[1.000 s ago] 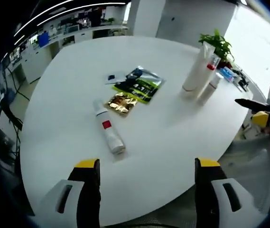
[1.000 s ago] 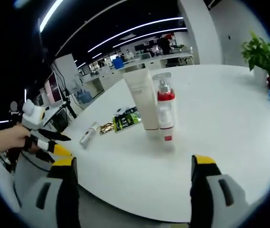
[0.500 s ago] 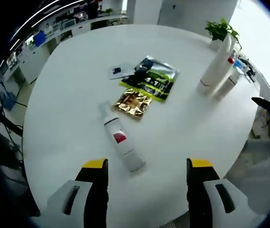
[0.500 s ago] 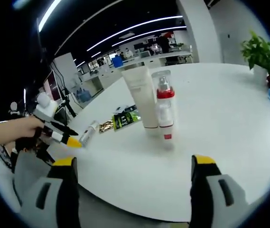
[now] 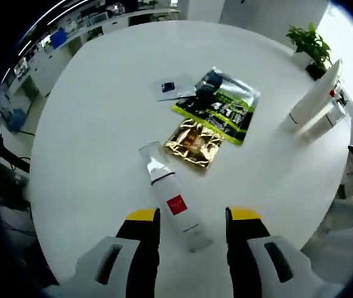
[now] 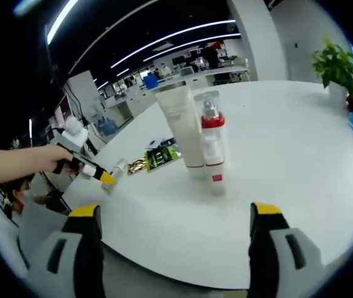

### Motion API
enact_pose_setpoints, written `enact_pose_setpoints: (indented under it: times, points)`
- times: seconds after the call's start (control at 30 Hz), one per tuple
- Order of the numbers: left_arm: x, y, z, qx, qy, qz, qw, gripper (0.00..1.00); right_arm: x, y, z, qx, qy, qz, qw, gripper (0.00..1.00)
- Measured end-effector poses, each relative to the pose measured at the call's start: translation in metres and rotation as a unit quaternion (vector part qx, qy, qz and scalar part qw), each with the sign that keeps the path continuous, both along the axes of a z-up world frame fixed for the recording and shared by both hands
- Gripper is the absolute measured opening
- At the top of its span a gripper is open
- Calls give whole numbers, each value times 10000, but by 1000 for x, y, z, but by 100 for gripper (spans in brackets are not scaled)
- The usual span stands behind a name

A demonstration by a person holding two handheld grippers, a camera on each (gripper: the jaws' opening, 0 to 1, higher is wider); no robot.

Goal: Arrange the skincare products in the storage area until every visible bottle or jar stands upright without overlapping.

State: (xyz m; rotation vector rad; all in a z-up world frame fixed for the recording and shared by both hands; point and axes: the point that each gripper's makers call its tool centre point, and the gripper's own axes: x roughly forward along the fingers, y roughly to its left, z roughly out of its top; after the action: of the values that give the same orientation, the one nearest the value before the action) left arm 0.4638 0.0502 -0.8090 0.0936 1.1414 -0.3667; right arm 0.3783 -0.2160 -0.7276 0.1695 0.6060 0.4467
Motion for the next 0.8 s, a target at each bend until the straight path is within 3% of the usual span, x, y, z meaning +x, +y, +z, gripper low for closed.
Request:
enact_pose_setpoints:
  times: [0.37,0.8]
  points:
    - [12,4,-11,290,340,-71,9990,31,1,-2,-1,4,18,-48,10000,100]
    - [21,10,-17,530,395,-219,9976,26,1,-2,-2,26,60,-76,9999,96]
